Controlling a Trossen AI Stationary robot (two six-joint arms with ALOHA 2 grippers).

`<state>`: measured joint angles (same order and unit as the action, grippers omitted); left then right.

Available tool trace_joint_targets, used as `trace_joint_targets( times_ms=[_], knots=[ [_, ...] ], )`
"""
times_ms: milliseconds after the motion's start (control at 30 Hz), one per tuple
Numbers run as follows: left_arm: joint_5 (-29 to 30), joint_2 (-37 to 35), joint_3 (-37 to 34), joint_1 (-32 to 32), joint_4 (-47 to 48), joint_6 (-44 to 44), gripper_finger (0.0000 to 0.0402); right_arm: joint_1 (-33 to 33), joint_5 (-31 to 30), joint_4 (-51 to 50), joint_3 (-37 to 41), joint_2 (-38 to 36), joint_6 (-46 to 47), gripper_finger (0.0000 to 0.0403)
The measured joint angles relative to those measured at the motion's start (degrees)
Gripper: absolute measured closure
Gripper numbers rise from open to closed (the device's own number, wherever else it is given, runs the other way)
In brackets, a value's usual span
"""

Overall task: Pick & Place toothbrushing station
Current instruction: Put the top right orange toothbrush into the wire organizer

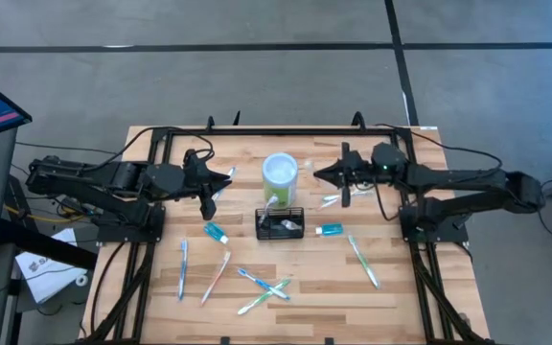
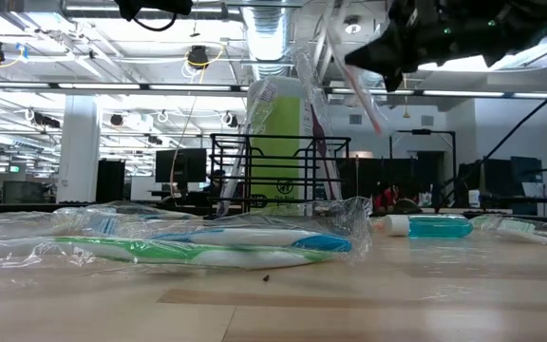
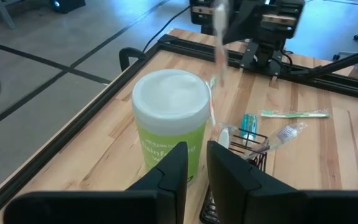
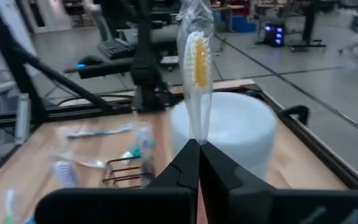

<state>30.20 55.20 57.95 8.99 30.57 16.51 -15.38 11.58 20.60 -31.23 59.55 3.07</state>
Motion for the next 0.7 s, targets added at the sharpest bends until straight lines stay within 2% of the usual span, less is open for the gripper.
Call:
trace_joint_targets(
  times_ms=[167, 433, 600, 700],
  knots=[
    [0.0, 0.0, 0.0, 0.0, 0.0, 0.0, 0.0348, 4.0, -4.3, 3.2, 0.6, 0.4, -0.1, 0.0403],
    [0.0, 0.0, 0.0, 0.0, 0.0, 0.0, 0.0348, 8.4, -4.5, 9.3, 0.6, 1.2, -1.4, 0.0403],
    [0.0, 0.0, 0.0, 0.0, 0.0, 0.0, 0.0348, 10.5, -8.5, 9.8, 0.5, 3.3, -2.1, 0.0403],
    [0.0, 0.0, 0.0, 0.0, 0.0, 0.0, 0.0348, 11.2, -8.9, 10.6, 0.7, 4.3, -2.1, 0.0403]
  ],
)
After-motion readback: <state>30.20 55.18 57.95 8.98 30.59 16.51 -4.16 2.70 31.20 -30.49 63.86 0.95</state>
